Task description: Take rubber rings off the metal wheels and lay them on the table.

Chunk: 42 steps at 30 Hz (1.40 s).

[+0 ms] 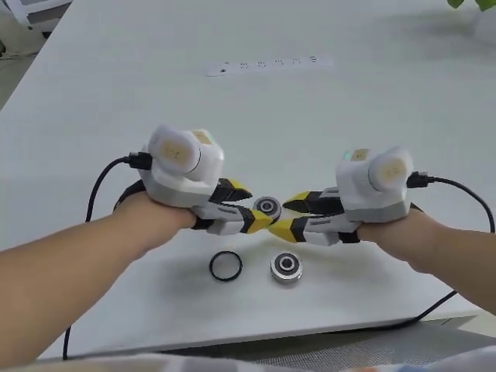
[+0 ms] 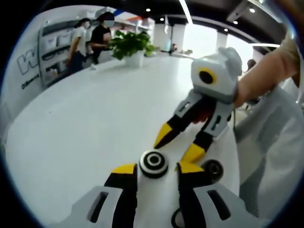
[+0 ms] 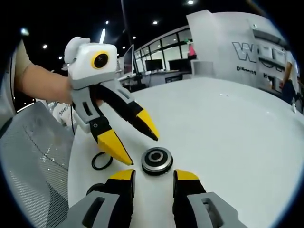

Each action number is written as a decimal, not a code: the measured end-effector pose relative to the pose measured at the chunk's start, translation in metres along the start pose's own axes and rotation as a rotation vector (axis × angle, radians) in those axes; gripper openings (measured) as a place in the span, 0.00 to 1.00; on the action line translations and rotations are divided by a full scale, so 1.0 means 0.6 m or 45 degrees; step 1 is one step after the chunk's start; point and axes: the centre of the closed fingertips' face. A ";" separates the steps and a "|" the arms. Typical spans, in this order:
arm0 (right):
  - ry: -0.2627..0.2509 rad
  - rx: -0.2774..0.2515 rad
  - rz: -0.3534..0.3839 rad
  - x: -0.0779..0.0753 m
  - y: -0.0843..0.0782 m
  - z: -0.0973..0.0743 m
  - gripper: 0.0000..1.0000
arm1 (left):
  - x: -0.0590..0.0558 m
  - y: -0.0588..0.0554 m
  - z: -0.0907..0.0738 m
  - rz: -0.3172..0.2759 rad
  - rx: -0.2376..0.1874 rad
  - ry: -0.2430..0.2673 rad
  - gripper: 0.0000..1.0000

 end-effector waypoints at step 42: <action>-0.037 -0.036 -0.005 -0.008 0.014 0.013 0.30 | 0.003 0.005 0.020 0.136 -0.004 0.032 0.14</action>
Point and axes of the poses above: the centre of the closed fingertips' face, and the gripper's own axes: z roughly forward along the fingers, x roughly to its left, y roughly out of its top, and after that the axes turned 8 degrees about -z, right-handed
